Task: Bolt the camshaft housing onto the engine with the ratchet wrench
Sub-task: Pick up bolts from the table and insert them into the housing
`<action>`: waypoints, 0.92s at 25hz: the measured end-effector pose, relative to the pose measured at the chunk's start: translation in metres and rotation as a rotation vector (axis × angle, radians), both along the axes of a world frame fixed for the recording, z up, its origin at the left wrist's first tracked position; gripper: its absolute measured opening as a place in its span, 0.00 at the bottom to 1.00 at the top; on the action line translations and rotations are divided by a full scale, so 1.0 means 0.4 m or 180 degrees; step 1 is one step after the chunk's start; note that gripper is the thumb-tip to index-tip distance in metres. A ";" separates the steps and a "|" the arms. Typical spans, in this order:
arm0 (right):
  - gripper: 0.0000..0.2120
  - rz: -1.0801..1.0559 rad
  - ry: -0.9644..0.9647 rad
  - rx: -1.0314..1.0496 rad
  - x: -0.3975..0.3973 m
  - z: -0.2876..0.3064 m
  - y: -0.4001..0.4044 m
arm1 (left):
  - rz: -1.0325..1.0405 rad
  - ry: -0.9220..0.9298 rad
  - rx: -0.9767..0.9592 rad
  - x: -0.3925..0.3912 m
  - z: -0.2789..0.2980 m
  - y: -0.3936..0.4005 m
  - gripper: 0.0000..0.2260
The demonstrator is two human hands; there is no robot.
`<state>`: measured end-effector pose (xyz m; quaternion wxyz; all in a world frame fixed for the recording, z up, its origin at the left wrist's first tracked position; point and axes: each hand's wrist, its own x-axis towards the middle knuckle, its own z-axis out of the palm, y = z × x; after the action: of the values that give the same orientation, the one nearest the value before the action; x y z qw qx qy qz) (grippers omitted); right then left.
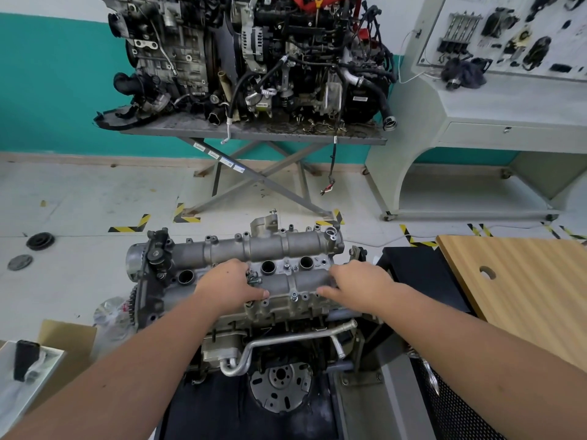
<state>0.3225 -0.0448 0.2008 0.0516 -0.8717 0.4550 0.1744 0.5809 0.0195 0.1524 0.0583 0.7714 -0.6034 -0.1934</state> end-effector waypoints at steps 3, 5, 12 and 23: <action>0.08 0.0254 0.0303 0.0193 0.007 0.019 -0.002 | 0.0007 0.0007 0.0003 -0.001 0.000 0.001 0.23; 0.10 0.0257 0.0277 0.0158 0.004 0.020 0.000 | 0.0022 0.0025 -0.0005 -0.002 0.000 0.003 0.23; 0.09 0.0253 0.0085 0.0125 -0.010 0.006 0.007 | 0.0042 0.0031 -0.0019 -0.001 0.000 0.003 0.23; 0.09 0.0968 -0.0032 0.0425 0.155 0.008 0.059 | 0.0893 0.1677 -0.0613 0.028 0.034 0.030 0.16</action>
<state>0.3845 -0.0212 0.2038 0.0847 -0.9260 0.3050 0.2056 0.5919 0.0314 0.1662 0.3116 0.7614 -0.4708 -0.3187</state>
